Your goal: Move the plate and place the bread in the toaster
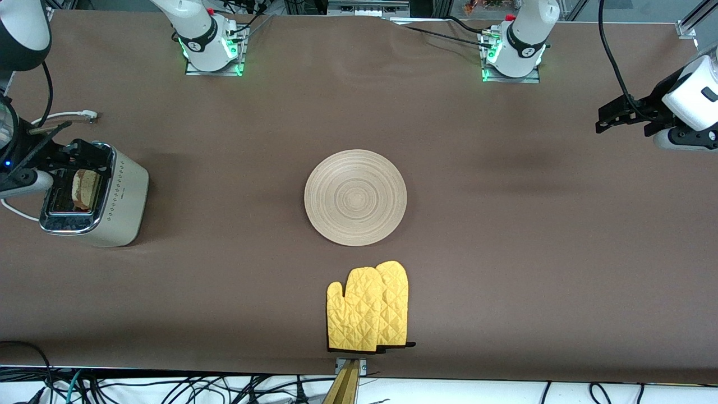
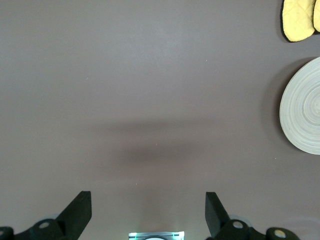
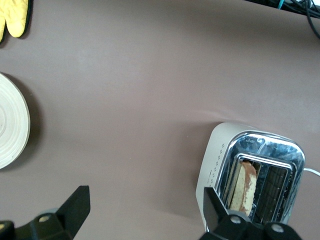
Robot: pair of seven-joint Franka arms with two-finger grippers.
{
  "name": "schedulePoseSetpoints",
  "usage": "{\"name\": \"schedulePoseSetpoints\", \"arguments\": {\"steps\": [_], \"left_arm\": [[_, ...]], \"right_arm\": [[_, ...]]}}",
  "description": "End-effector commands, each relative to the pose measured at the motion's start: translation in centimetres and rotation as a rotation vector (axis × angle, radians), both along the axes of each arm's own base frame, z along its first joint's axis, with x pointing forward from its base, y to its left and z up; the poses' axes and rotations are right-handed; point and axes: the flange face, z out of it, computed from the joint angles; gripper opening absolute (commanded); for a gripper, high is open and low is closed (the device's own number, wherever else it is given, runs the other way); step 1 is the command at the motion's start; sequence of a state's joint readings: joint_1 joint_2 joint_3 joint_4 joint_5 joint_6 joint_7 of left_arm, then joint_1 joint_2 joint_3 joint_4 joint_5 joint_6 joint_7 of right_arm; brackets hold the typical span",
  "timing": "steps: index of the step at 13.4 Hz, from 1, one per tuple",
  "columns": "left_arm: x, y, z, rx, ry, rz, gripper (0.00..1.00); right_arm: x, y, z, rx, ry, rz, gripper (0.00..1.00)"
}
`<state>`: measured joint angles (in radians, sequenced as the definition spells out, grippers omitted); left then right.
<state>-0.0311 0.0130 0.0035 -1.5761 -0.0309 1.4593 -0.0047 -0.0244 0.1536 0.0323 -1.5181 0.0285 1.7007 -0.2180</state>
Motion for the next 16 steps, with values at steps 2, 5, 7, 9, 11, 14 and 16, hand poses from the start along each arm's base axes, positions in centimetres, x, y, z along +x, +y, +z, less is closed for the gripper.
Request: {"name": "schedulePoseSetpoints", "arguments": {"steps": [2,5,7,9,11,14,16], "left_arm": [[-0.2,0.0,0.1,0.023,0.004,-0.017,1.0],[-0.2,-0.1,0.0,0.023,0.004,-0.019,1.0],[-0.2,0.0,0.1,0.025,0.003,-0.016,1.0],[-0.2,0.2,0.3,0.028,0.0,-0.014,1.0],[-0.2,0.2,0.3,0.031,0.0,-0.014,1.0],[-0.2,0.5,0.3,0.029,0.0,-0.008,1.0],[-0.2,0.5,0.3,0.029,-0.002,-0.008,1.0]], "right_arm": [[-2.1,-0.9,-0.4,-0.011,0.009,-0.072,1.0],[-2.3,-1.2,-0.1,-0.012,0.008,-0.102,1.0],[-2.4,-1.3,0.3,-0.015,0.005,-0.104,1.0],[-2.2,-2.0,-0.1,-0.014,0.011,-0.112,1.0],[-1.9,-2.3,-0.1,-0.016,0.01,-0.115,1.0],[-1.6,-2.6,-0.3,-0.043,0.021,-0.109,1.0],[-1.6,-2.5,-0.4,-0.041,0.021,-0.104,1.0]]}}
